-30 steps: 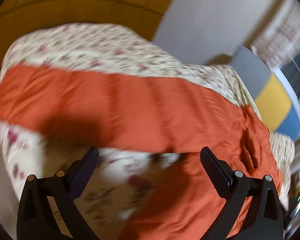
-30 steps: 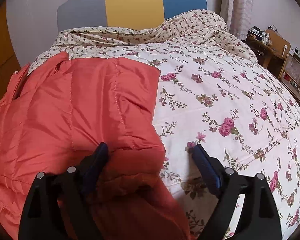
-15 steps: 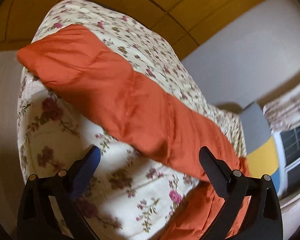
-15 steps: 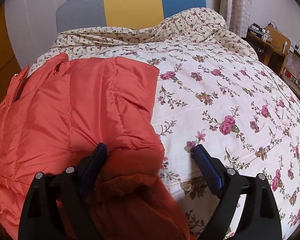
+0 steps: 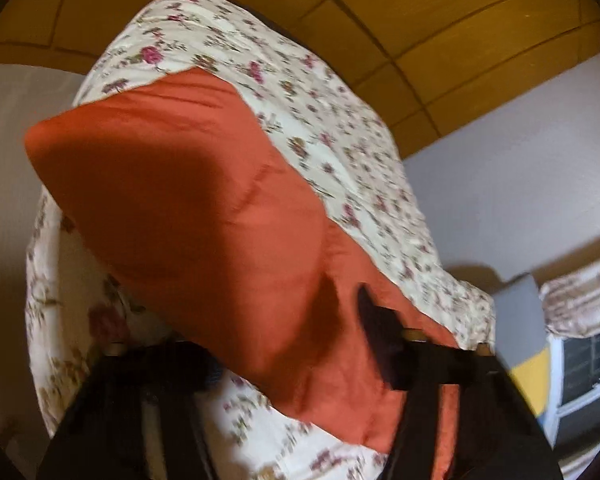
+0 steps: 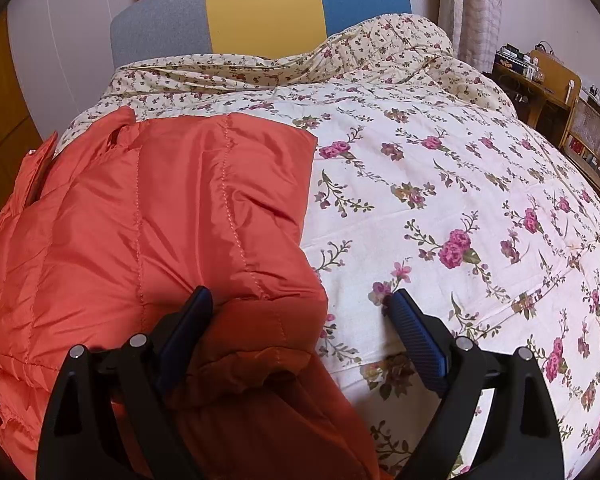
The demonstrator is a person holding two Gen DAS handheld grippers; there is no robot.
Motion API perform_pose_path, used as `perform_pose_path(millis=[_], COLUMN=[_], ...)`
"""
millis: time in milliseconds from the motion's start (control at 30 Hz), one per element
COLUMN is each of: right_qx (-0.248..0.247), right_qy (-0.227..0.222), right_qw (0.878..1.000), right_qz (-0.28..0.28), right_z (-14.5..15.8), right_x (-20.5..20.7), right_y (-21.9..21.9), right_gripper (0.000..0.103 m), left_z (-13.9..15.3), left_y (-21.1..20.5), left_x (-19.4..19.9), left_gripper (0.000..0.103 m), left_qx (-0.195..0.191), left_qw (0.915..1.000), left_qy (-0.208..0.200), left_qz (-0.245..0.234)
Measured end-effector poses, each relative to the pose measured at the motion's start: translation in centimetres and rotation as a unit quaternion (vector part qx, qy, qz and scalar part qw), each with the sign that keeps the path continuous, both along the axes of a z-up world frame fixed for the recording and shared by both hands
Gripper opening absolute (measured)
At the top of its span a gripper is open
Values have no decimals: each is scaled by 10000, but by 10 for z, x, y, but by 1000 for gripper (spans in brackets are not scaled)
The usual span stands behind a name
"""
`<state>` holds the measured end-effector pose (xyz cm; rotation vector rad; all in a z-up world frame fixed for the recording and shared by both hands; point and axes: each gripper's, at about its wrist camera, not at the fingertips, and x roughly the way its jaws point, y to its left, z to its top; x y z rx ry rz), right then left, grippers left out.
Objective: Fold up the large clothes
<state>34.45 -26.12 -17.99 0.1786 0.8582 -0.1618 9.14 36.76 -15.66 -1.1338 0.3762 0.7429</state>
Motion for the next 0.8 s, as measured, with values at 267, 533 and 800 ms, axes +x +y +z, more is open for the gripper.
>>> perform_pose_path(millis=[267, 533, 800], right_qx=[3, 22, 46], right_qy=[-1, -2, -6], right_qw=[10000, 10000, 10000], right_qz=[4, 4, 6], right_z=[0, 0, 0], right_x=[0, 0, 0], right_y=[0, -1, -2], right_gripper=[90, 90, 90], left_z=[57, 120, 138], left_y=[-41, -149, -252], left_x=[29, 93, 147], left_gripper=[24, 24, 24], left_qx=[1454, 3290, 4403], left_qw=[9886, 9320, 8591], left_qy=[236, 172, 107], left_qz=[-300, -1510, -2607])
